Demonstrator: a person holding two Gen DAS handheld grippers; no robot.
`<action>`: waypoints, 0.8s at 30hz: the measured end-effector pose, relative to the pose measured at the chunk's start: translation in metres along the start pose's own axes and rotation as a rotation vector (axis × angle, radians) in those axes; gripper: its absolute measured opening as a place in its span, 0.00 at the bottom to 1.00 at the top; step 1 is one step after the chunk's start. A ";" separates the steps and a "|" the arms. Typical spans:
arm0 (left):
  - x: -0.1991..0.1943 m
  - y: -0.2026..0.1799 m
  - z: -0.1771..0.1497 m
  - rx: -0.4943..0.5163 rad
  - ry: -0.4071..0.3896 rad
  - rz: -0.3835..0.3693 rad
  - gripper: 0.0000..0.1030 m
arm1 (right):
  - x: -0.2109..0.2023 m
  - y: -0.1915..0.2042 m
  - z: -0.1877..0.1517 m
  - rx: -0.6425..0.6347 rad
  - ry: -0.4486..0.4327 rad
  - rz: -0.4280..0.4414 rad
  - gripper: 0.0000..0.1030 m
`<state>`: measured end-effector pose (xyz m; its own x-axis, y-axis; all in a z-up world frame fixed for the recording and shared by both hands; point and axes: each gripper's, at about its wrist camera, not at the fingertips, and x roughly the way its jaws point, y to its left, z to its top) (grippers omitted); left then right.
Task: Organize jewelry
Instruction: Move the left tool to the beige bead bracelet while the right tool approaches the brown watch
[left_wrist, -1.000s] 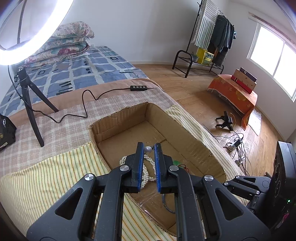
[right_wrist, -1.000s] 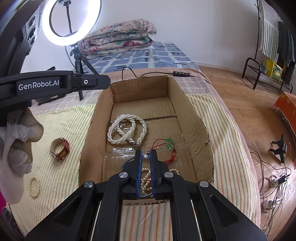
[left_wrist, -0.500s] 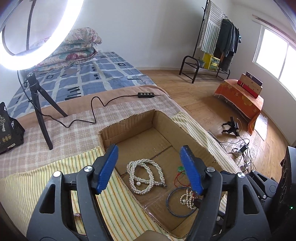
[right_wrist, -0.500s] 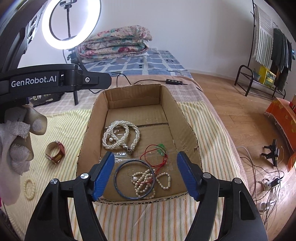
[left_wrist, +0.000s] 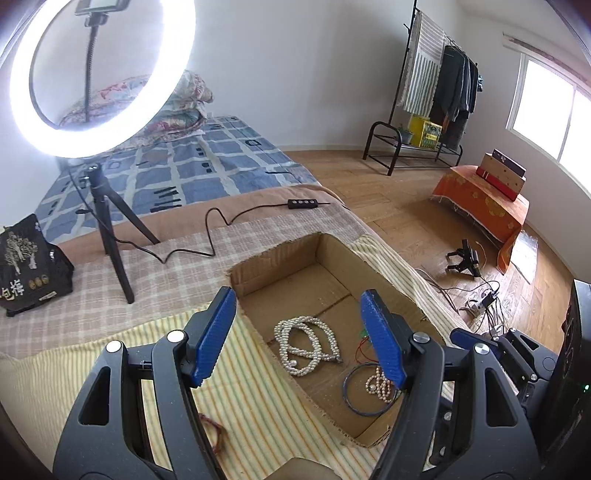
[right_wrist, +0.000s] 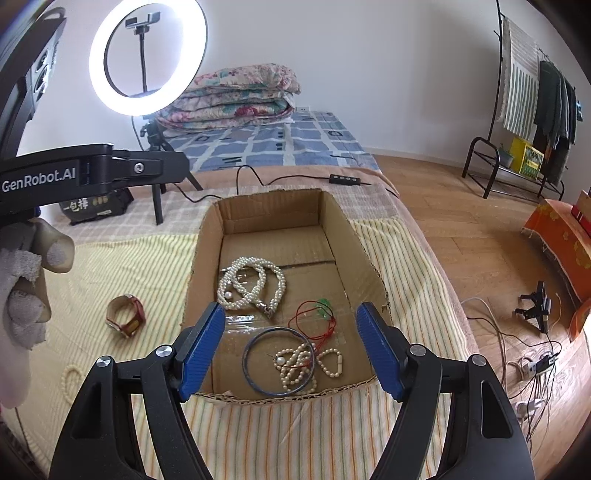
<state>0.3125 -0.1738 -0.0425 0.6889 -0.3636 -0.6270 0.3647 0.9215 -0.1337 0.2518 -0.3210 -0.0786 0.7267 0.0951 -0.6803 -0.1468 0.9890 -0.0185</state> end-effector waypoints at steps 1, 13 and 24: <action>-0.005 0.002 0.000 0.000 -0.004 0.004 0.70 | -0.003 0.002 0.001 0.000 -0.004 0.002 0.71; -0.062 0.055 -0.011 -0.043 -0.028 0.059 0.70 | -0.022 0.030 0.008 -0.029 -0.034 0.029 0.71; -0.106 0.095 -0.037 -0.054 -0.013 0.108 0.70 | -0.022 0.071 0.015 -0.078 -0.034 0.093 0.71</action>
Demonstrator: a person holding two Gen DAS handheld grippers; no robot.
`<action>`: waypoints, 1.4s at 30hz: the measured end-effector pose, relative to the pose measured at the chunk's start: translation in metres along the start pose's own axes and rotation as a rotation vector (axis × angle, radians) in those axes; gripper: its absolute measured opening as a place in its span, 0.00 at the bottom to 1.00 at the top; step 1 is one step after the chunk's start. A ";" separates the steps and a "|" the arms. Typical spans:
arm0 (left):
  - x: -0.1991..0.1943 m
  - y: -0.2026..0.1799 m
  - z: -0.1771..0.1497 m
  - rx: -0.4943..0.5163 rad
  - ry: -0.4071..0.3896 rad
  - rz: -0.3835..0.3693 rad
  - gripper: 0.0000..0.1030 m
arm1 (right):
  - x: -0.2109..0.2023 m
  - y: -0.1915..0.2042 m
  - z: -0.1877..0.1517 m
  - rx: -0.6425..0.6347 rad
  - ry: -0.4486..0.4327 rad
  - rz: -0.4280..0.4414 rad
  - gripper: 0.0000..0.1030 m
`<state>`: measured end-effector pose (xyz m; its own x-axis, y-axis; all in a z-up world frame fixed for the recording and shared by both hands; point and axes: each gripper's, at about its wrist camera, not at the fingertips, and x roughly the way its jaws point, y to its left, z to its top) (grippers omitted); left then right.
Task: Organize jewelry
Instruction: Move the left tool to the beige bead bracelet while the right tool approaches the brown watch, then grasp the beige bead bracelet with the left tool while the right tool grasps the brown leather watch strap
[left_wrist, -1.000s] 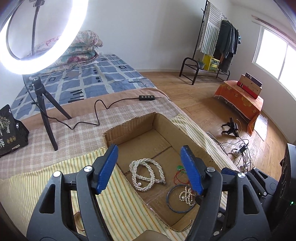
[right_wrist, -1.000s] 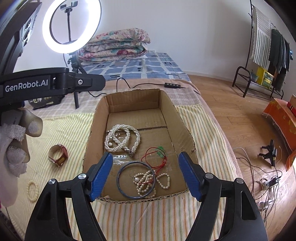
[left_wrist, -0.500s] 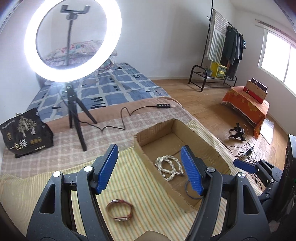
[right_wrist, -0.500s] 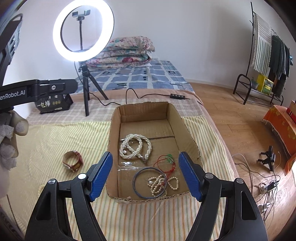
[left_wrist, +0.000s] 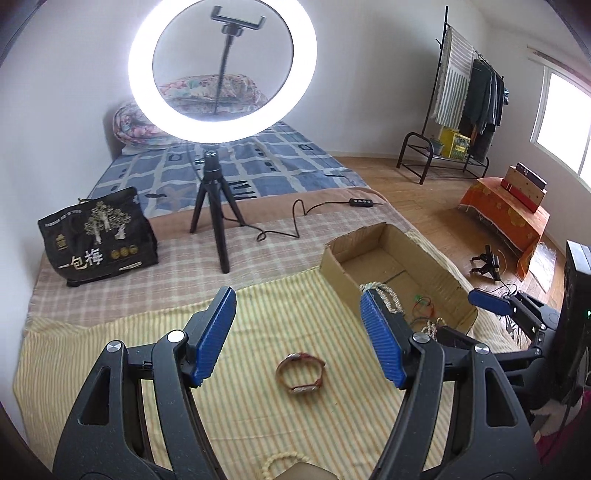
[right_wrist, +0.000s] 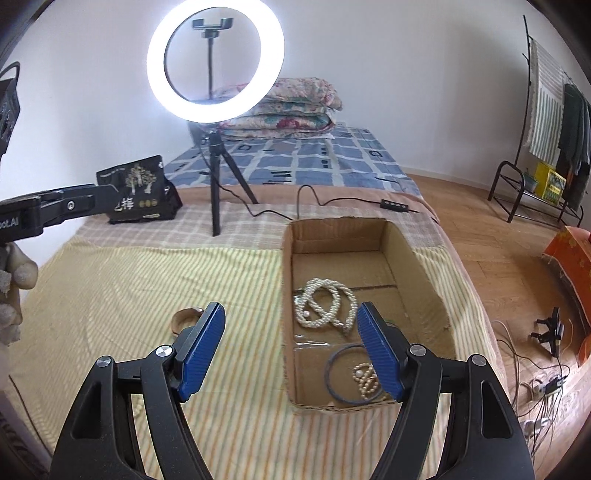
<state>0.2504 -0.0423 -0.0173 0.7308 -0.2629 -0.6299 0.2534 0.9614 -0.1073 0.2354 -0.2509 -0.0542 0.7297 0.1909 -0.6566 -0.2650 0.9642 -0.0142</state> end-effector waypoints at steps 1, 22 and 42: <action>-0.004 0.005 -0.003 -0.002 0.004 0.003 0.70 | 0.002 0.004 0.001 -0.004 0.003 0.006 0.71; 0.010 0.052 -0.112 -0.036 0.315 -0.084 0.53 | 0.080 0.066 0.001 -0.023 0.198 0.175 0.69; 0.048 0.034 -0.173 0.052 0.513 -0.102 0.36 | 0.138 0.077 -0.015 -0.039 0.327 0.168 0.39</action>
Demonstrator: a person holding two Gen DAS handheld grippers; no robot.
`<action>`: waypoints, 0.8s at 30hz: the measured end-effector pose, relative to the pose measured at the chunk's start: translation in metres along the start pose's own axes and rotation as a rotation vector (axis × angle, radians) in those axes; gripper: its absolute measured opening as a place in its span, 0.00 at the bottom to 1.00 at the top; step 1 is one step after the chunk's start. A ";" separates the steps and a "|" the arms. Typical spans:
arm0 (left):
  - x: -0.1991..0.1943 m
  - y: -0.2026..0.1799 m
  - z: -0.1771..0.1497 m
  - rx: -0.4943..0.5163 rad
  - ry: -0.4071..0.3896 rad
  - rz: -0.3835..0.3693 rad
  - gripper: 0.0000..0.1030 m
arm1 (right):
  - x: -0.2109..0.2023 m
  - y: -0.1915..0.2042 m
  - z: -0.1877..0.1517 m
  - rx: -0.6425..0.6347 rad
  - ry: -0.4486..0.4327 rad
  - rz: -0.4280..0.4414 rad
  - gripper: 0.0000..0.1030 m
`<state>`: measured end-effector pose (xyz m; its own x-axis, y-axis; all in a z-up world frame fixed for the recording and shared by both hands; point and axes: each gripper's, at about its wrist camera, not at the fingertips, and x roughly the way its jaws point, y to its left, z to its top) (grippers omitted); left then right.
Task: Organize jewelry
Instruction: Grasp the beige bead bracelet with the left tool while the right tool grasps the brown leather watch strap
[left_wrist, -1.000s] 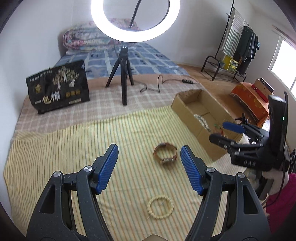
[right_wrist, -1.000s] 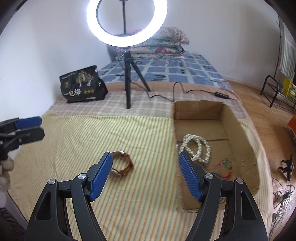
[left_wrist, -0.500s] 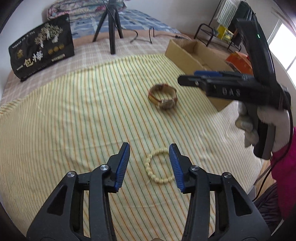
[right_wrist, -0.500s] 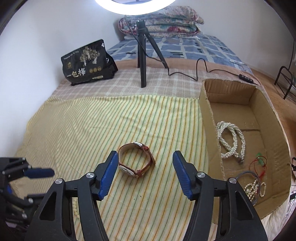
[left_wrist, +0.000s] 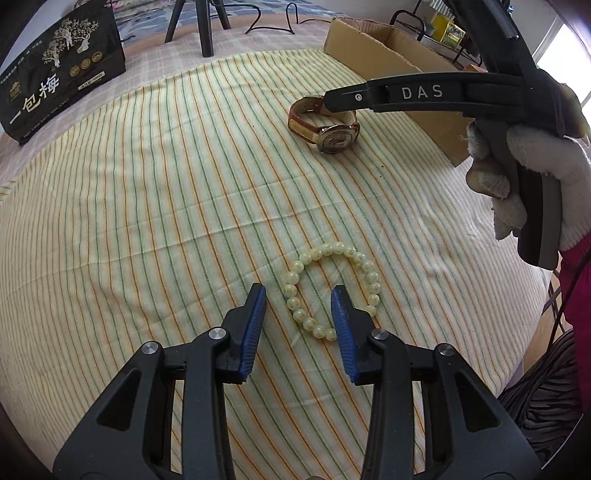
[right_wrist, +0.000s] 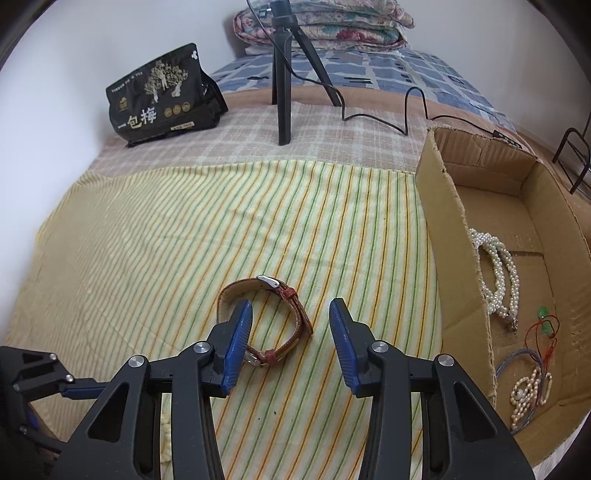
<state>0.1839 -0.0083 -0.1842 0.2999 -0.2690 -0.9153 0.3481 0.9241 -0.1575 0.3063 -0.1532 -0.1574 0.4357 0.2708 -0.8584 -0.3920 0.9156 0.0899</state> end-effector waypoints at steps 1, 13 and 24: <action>0.000 0.001 0.000 0.001 -0.001 0.003 0.36 | 0.002 -0.001 0.000 0.002 0.004 0.001 0.38; 0.011 0.001 0.002 0.019 -0.005 0.028 0.31 | 0.025 -0.002 0.000 0.006 0.036 -0.006 0.35; 0.015 -0.001 0.009 0.013 -0.033 0.058 0.07 | 0.026 -0.002 0.001 0.015 0.029 -0.023 0.12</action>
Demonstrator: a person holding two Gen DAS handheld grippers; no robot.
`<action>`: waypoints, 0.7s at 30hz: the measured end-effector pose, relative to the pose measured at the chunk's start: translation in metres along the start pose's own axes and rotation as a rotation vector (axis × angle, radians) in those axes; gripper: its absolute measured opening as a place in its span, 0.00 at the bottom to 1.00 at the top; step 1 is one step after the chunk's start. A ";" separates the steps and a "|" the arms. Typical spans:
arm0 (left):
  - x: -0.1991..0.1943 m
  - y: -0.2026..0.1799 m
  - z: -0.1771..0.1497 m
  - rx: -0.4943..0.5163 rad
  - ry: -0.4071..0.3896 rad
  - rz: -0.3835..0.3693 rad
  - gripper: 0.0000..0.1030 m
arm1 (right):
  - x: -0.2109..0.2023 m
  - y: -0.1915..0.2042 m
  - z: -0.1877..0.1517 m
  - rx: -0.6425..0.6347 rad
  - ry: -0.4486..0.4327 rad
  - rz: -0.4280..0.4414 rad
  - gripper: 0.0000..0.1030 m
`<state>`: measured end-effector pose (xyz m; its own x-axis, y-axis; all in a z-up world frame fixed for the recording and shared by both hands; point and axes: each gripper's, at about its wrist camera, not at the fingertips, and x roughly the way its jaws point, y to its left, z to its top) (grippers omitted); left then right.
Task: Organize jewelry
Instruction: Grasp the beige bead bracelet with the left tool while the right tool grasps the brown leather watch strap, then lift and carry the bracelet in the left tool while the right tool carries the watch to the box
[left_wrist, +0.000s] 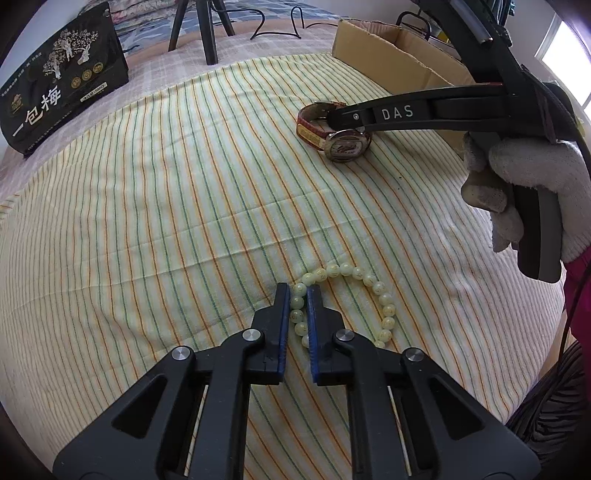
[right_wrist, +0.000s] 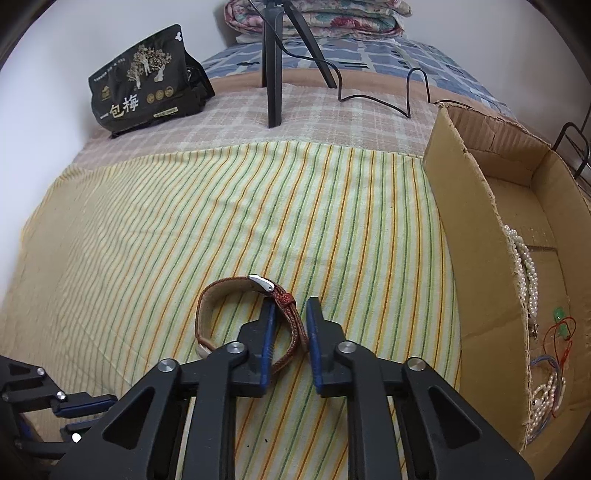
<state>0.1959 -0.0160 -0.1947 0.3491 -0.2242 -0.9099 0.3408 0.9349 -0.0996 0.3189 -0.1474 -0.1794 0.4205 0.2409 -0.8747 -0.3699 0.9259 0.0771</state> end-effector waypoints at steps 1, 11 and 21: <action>-0.001 0.000 0.000 -0.002 -0.003 -0.001 0.07 | -0.001 -0.001 0.000 0.002 -0.002 0.002 0.11; -0.018 -0.009 -0.004 0.007 -0.055 0.020 0.05 | -0.022 0.005 0.003 -0.011 -0.056 -0.008 0.09; -0.050 -0.019 0.002 0.008 -0.140 0.020 0.05 | -0.053 0.007 0.004 -0.018 -0.122 -0.011 0.09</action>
<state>0.1735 -0.0232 -0.1468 0.4738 -0.2419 -0.8467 0.3394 0.9374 -0.0779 0.2977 -0.1529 -0.1308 0.5221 0.2650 -0.8107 -0.3789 0.9236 0.0580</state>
